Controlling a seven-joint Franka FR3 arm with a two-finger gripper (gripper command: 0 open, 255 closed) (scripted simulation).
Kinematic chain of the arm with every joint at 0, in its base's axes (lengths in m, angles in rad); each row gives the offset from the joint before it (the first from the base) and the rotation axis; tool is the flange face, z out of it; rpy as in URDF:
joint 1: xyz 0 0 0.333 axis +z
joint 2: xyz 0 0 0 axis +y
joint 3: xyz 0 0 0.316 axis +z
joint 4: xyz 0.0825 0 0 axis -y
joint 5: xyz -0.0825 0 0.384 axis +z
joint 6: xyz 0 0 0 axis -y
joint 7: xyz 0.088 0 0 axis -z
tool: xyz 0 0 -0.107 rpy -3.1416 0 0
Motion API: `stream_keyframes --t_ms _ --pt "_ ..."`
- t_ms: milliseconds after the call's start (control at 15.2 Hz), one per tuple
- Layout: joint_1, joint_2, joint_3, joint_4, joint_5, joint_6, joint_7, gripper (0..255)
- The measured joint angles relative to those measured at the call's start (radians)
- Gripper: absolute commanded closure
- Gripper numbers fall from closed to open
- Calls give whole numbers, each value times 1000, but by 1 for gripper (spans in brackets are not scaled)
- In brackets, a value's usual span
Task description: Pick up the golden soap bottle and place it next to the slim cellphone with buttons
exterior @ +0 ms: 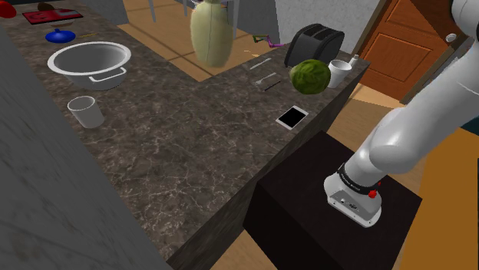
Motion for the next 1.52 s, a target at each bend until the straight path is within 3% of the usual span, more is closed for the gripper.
stream_keyframes --t_ms 264,1056,1518 --pt "-29 -139 -70 -157 61 18 -98 255" --pt "-84 -392 -294 -368 102 -56 -371 255" --pt "-88 -444 -308 -497 103 18 -401 255"
